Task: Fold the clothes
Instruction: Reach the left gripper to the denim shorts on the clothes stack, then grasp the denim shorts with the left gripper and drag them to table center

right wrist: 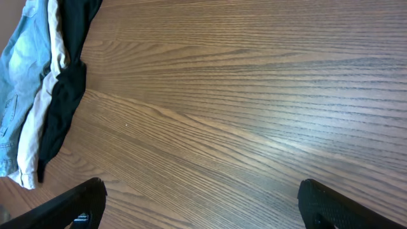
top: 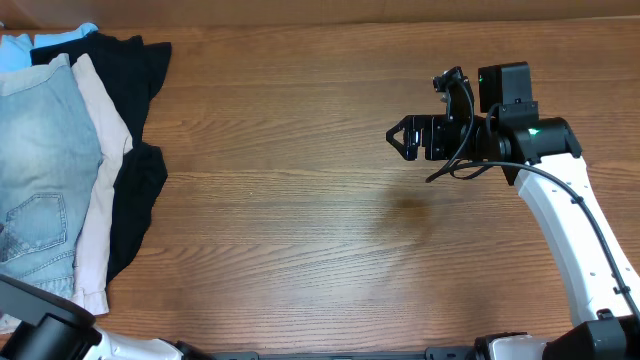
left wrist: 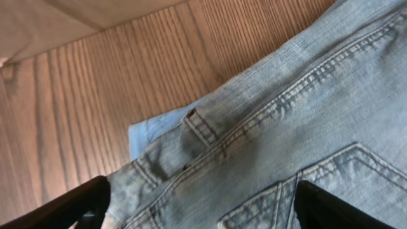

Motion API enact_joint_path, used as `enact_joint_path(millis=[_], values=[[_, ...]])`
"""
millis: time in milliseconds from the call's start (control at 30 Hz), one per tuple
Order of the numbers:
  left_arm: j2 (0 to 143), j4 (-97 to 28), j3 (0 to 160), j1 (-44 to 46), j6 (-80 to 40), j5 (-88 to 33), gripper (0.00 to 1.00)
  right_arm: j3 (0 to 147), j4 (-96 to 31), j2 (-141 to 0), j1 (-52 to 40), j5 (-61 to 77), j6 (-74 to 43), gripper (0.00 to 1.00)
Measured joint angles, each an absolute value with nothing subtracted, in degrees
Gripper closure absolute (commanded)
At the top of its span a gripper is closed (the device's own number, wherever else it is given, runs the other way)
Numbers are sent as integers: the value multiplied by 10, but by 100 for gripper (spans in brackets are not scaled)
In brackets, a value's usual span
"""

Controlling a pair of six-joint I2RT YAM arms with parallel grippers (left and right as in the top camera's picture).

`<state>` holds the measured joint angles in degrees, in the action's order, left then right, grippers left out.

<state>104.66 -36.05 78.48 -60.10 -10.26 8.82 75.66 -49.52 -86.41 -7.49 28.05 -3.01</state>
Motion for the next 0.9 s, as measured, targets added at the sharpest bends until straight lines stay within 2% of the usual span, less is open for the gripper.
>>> enact_joint_path(millis=[133, 233, 300, 400, 600, 900], values=[[1073, -336, 784, -601, -100, 85, 6, 757, -499, -864, -75, 281, -30, 0], [1098, -323, 783, -601, -71, 60, 13, 757, -502, -864, -75, 281, -30, 0], [1108, -319, 782, -601, -56, 42, 24, 757, -502, -864, -75, 281, -30, 0], [1120, -317, 782, -601, -42, 20, 57, 757, -502, -864, -75, 281, -30, 0], [1122, -335, 783, -601, -26, -2, 96, 757, -500, -864, -75, 281, -30, 0], [1100, -432, 824, -600, -44, -43, 96, 757, -481, -864, -75, 280, -30, 0]])
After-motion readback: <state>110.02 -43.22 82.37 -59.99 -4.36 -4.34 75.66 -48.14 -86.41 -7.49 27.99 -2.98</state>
